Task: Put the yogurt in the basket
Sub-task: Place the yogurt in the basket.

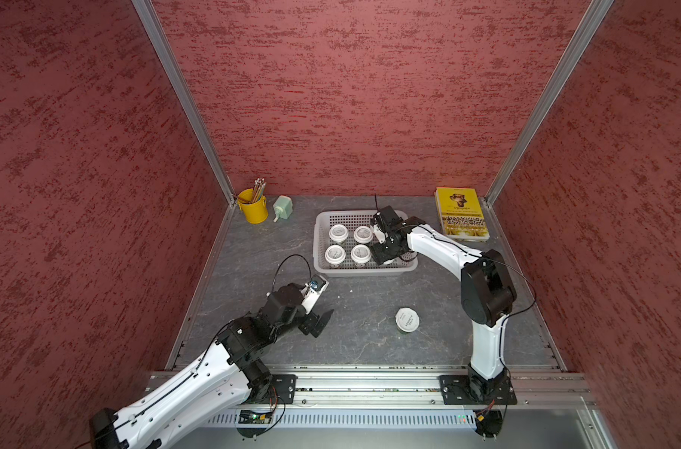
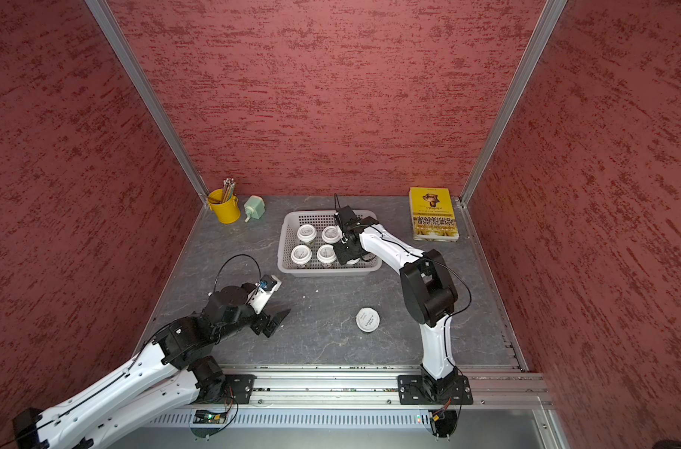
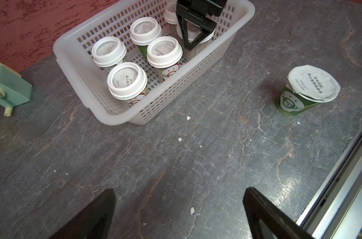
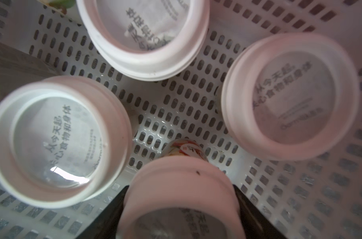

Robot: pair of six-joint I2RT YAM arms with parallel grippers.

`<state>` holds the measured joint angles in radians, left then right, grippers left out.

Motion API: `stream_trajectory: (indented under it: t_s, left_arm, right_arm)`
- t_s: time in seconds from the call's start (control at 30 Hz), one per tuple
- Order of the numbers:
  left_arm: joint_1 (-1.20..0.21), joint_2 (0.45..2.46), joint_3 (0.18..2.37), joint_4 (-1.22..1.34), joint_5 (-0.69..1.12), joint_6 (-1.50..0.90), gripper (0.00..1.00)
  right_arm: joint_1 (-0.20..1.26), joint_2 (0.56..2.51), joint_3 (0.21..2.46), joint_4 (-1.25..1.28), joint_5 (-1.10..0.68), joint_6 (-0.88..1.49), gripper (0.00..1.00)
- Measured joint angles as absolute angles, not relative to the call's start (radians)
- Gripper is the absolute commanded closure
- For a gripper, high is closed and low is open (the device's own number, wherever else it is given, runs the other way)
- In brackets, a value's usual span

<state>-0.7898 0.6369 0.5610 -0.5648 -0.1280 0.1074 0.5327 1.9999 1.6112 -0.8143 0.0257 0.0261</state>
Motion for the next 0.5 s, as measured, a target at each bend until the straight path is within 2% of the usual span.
stream_trajectory:
  t_s: [0.5]
  left_arm:
    - [-0.779,0.648,0.561,-0.560,-0.111,0.111,0.00]
  right_arm:
    - [0.532,2.008,1.606,-0.791,0.008,0.027,0.28]
